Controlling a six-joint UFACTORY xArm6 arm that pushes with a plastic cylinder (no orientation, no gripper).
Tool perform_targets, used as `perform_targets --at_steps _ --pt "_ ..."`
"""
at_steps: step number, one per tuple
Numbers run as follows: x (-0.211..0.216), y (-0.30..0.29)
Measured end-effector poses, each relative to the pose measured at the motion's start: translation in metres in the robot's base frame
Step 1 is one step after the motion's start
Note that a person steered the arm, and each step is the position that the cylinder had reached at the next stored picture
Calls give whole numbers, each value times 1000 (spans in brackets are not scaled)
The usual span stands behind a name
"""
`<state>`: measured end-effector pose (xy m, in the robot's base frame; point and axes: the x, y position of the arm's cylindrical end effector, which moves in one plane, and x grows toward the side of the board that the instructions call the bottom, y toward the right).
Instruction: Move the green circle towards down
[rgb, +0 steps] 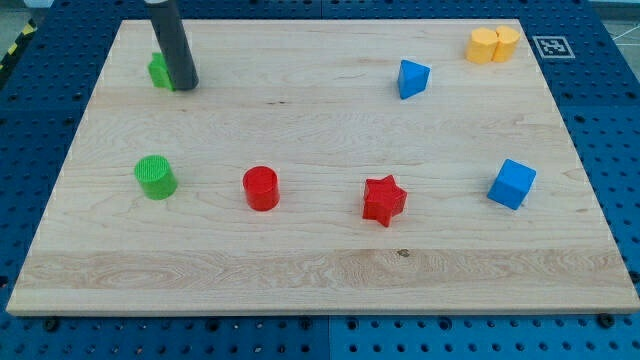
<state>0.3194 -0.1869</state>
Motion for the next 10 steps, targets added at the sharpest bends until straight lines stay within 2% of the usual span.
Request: perform_targets --at_steps 3,5,6,8,9,10 --pt "-34 -26" --pt "107 -13" --pt "148 -13" --pt "203 19" --pt "221 32" --pt "221 47"
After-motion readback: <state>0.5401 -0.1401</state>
